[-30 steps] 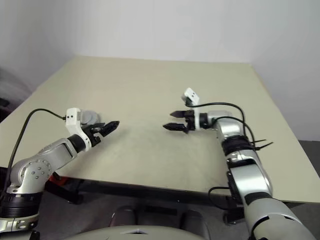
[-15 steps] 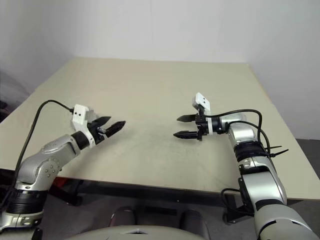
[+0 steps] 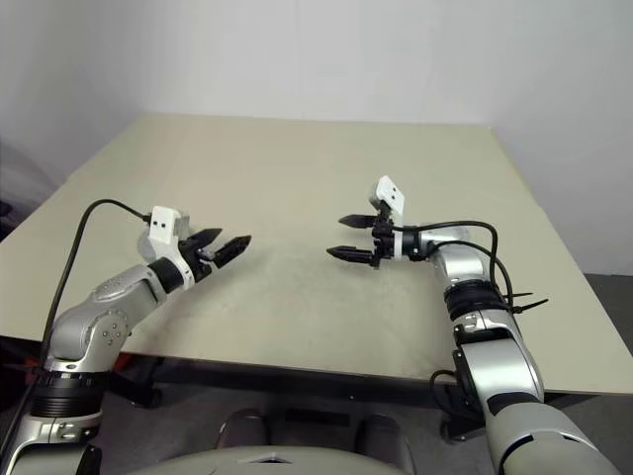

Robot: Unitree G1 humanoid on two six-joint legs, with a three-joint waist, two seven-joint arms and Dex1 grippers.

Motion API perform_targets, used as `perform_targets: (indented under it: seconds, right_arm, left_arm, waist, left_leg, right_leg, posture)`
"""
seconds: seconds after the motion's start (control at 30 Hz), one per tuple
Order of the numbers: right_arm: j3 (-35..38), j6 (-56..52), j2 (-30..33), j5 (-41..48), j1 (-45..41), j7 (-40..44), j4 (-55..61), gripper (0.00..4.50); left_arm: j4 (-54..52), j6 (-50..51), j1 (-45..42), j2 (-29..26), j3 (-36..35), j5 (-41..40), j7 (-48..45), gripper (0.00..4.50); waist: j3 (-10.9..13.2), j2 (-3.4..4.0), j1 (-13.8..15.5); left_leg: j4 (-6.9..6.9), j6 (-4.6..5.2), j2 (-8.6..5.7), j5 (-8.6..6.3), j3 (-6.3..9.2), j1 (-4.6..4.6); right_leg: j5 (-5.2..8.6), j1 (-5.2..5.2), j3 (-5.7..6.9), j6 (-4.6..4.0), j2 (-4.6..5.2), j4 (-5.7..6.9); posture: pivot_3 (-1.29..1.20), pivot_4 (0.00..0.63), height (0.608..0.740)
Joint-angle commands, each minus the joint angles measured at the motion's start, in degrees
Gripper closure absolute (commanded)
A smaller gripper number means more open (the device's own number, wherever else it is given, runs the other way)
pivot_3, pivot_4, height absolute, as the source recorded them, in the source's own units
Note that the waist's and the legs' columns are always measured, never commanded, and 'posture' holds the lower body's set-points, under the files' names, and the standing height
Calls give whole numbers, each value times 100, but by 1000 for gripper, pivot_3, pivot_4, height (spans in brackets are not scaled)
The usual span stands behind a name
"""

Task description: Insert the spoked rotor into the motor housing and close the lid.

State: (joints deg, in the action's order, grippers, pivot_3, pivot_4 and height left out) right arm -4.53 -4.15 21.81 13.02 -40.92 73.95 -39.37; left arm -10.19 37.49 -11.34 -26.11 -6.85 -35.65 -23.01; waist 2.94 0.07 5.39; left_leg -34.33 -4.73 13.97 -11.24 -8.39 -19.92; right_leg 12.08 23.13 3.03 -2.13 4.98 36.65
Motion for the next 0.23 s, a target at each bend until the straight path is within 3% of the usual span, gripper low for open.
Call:
perform_targets:
  seconds: [0.03, 0.23]
  right_arm:
    - [152, -290, 120, 201, -151, 211, 87, 0]
    - [211, -447, 45, 273, -203, 108, 176, 0]
  left_arm:
    - [-155, -57, -115, 16, -93, 65, -47, 26]
    - [-259, -34, -13, 29, -115, 79, -104, 26]
  waist:
    - [0, 0, 4]
    - [0, 0, 3]
  left_leg:
    - [0, 0, 0, 0, 0, -1]
    - [0, 2, 0, -1, 0, 0]
  right_leg:
    - [0, 0, 0, 0, 0, 0]
    - [0, 0, 0, 0, -1, -2]
  posture:
    - [0, 0, 740]
    - [0, 0, 740]
